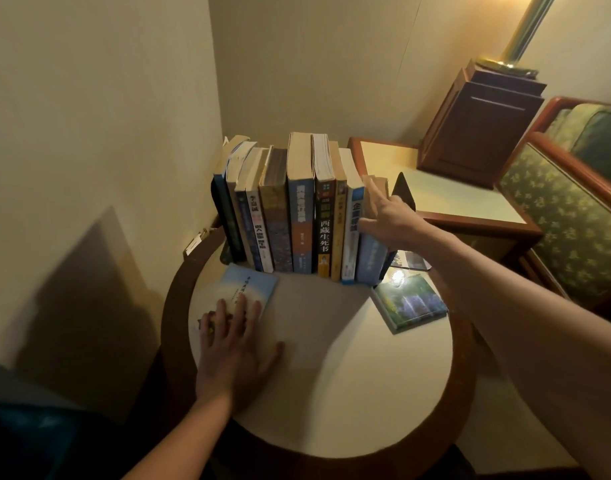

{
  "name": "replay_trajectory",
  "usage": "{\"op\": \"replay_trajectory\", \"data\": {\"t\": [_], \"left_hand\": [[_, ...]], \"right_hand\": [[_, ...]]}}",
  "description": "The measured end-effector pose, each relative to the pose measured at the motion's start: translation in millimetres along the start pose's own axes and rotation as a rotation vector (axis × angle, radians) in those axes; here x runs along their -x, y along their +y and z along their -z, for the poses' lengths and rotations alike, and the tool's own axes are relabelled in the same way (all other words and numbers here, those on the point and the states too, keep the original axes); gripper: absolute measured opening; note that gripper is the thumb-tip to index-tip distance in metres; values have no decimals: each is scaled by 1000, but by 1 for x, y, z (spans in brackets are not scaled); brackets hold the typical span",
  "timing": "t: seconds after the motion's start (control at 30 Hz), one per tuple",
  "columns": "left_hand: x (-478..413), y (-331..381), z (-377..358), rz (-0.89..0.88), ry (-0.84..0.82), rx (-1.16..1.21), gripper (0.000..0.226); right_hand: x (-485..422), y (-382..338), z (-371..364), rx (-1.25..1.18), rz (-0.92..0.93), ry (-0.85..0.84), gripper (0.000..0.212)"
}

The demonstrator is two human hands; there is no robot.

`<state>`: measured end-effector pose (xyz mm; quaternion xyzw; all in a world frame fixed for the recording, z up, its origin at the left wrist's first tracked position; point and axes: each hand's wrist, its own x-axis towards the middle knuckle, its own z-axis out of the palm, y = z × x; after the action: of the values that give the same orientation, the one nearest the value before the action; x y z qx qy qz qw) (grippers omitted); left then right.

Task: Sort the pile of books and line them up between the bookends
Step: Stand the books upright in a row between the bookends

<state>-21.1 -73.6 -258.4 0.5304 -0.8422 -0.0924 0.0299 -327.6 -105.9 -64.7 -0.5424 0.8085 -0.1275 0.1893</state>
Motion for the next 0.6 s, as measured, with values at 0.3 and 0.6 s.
{"op": "replay_trajectory", "data": {"t": [0.3,0.6], "left_hand": [[-1,1,0,22,-21,-18,92],[2,2,2,11,-7,-10,92]], "right_hand": [[2,23,-12,7,335,80,91],[4,31,-16,-93,327,131,95]]}}
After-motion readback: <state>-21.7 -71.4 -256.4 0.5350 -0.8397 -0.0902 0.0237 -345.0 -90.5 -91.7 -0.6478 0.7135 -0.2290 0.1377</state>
